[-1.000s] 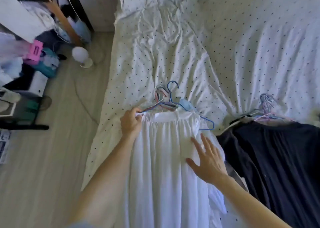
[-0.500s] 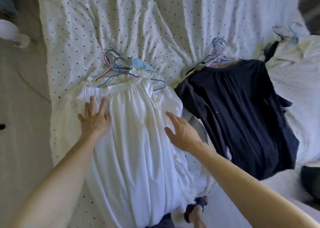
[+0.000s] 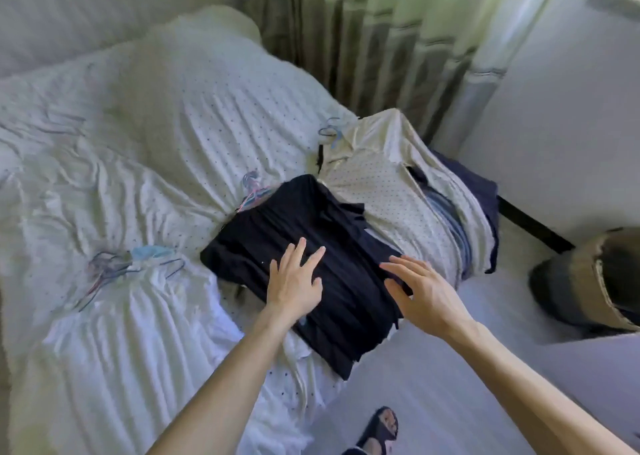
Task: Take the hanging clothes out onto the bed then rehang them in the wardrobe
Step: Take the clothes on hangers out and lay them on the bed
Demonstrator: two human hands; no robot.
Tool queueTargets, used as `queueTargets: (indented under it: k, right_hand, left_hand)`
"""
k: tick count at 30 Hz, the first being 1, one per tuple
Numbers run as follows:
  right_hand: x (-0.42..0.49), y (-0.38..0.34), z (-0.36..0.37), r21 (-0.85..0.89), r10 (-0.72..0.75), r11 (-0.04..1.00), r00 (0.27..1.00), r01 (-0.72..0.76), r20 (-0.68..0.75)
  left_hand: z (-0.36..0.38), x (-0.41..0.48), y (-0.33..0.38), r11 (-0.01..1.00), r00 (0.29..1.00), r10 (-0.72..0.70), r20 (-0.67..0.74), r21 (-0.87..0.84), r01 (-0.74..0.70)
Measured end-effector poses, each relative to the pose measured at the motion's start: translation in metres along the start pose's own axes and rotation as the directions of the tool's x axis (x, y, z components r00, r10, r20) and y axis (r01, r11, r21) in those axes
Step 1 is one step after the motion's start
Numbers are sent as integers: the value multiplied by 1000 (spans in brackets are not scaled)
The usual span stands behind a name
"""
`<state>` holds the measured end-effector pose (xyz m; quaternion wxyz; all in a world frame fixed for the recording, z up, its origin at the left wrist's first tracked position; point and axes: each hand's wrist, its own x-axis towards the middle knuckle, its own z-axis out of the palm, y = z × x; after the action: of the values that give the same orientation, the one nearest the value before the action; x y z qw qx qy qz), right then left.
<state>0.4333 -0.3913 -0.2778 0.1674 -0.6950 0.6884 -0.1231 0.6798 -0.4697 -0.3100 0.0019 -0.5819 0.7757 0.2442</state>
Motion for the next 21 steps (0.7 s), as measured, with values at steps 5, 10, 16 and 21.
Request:
queueTargets:
  k: [5, 10, 16, 21]
  right_hand:
    - [-54, 109, -92, 2, 205, 977, 943, -212, -262]
    - [-115, 193, -155, 124, 458, 884, 780, -451, -427]
    - [-201, 261, -203, 268, 657, 716, 493, -644, -571]
    - [-282, 304, -230, 366, 765, 484, 181, -795, -618]
  left_hand:
    - [-20, 42, 157, 960, 963, 262, 59, 82, -267]
    - [-14, 71, 317, 839, 851, 512, 115, 147, -524]
    - [22, 82, 489, 584, 601, 767, 224, 141, -799]
    - [69, 70, 623, 275, 287, 901, 327, 82, -958]
